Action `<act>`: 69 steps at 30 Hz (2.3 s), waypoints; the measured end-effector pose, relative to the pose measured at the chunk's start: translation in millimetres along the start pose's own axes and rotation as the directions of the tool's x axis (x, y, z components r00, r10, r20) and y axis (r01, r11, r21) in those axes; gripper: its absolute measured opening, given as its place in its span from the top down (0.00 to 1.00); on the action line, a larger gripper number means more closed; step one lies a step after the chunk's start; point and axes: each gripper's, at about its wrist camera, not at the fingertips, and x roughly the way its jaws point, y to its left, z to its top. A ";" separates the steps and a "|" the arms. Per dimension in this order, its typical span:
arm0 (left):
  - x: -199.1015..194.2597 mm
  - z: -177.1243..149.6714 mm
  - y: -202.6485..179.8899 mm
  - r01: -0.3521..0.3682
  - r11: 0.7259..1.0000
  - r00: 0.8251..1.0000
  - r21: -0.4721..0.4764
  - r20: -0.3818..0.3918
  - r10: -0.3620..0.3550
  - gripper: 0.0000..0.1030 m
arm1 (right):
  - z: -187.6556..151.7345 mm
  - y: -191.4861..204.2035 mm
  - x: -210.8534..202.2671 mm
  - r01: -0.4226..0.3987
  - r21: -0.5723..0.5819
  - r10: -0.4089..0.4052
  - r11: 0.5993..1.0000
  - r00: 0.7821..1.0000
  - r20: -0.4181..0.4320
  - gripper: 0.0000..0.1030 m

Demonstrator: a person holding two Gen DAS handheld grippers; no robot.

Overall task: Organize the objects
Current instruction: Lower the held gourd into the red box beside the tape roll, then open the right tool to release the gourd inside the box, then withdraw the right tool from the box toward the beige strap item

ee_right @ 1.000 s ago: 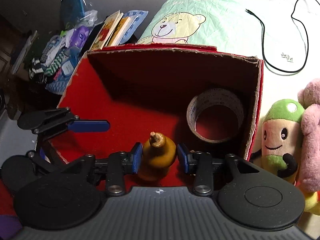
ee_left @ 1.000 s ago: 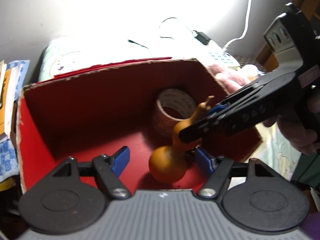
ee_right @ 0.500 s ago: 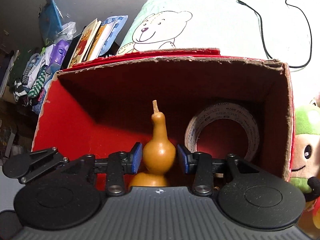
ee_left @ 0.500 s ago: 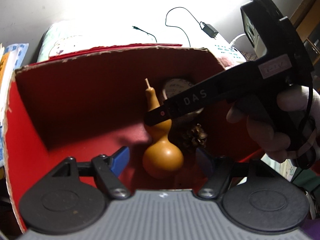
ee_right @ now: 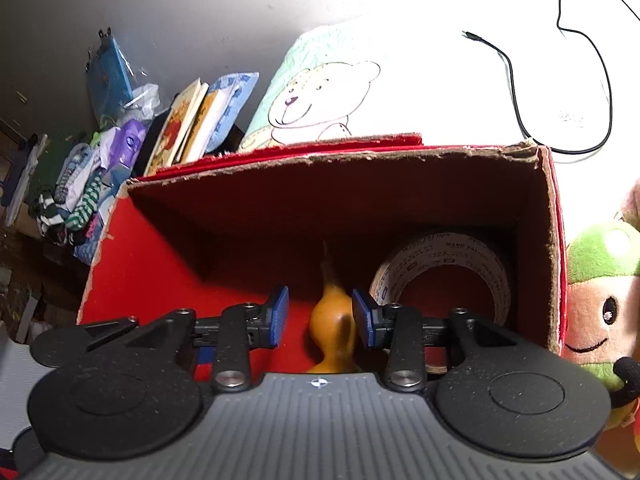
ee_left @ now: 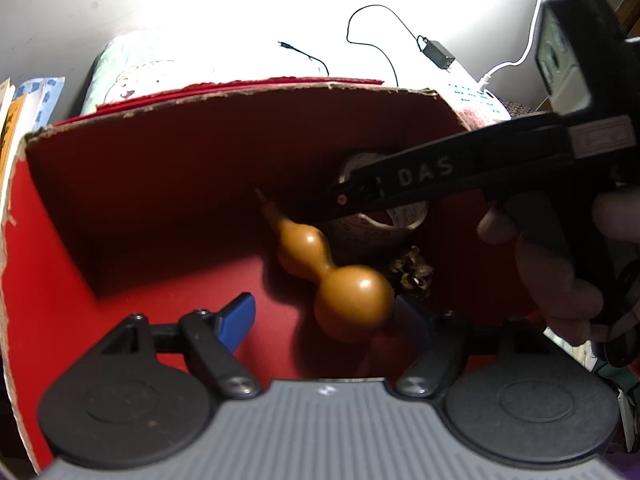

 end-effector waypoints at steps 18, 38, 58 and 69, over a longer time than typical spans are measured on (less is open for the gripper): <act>-0.9 -0.7 -3.4 -0.021 1.000 1.000 0.009 0.007 0.021 0.24 | 3.1 0.9 17.7 -0.024 0.007 0.025 1.000 0.988 -0.151 0.70; -32.6 -1.1 -16.6 -0.262 0.962 0.965 -0.080 0.016 0.264 0.23 | -31.3 14.5 -32.6 0.142 -0.003 -0.141 0.990 0.985 0.102 0.71; -83.6 -33.2 -54.0 -0.475 0.878 0.874 -0.061 0.085 0.479 0.19 | -78.9 43.2 -91.9 0.081 -0.004 -0.078 0.997 0.971 0.224 0.71; -96.1 -51.8 -70.2 -0.524 0.849 0.844 -0.072 0.090 0.529 0.19 | -103.7 43.1 -109.2 0.027 -0.002 -0.026 1.000 0.968 0.248 0.70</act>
